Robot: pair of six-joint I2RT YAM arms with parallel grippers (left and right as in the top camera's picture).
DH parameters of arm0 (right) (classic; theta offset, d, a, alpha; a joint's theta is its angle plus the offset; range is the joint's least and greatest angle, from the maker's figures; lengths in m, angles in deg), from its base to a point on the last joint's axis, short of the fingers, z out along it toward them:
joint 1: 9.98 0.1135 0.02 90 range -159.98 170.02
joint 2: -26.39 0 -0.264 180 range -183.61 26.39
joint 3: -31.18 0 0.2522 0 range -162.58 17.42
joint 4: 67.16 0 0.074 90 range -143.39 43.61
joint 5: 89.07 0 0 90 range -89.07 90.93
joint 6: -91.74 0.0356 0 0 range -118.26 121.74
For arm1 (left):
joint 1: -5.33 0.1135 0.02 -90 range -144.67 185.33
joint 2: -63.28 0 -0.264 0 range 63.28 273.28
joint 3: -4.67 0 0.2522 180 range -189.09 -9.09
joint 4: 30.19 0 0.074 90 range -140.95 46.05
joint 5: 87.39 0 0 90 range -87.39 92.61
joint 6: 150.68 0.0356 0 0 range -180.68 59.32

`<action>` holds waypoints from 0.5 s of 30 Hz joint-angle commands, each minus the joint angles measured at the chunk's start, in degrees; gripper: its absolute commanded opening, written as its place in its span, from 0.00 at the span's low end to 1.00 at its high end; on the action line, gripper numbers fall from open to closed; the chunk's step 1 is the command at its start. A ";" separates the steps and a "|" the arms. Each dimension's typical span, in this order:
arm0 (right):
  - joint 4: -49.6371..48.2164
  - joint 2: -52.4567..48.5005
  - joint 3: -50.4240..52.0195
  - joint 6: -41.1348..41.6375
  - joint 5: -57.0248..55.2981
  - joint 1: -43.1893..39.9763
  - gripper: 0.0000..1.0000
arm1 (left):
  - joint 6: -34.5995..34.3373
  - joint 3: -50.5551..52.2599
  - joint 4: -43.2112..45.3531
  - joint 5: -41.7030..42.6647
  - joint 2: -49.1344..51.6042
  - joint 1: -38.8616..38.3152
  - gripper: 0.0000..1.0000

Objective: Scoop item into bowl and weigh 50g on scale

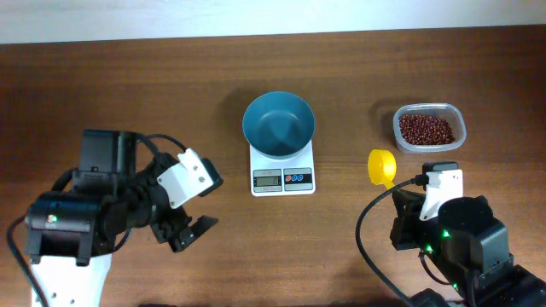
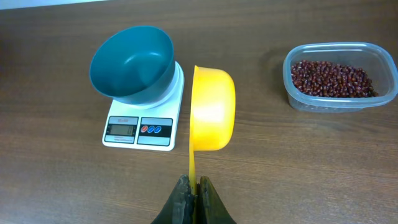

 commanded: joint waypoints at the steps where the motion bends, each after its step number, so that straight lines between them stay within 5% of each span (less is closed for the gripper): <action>1: -0.37 0.17 -1.05 0.26 -1.14 0.26 0.04 | 10.78 -0.96 -2.45 8.72 -0.31 1.07 0.99; 15: -0.37 0.17 -1.05 0.28 -1.09 0.26 0.04 | 8.61 -0.96 0.87 3.67 0.22 1.09 0.99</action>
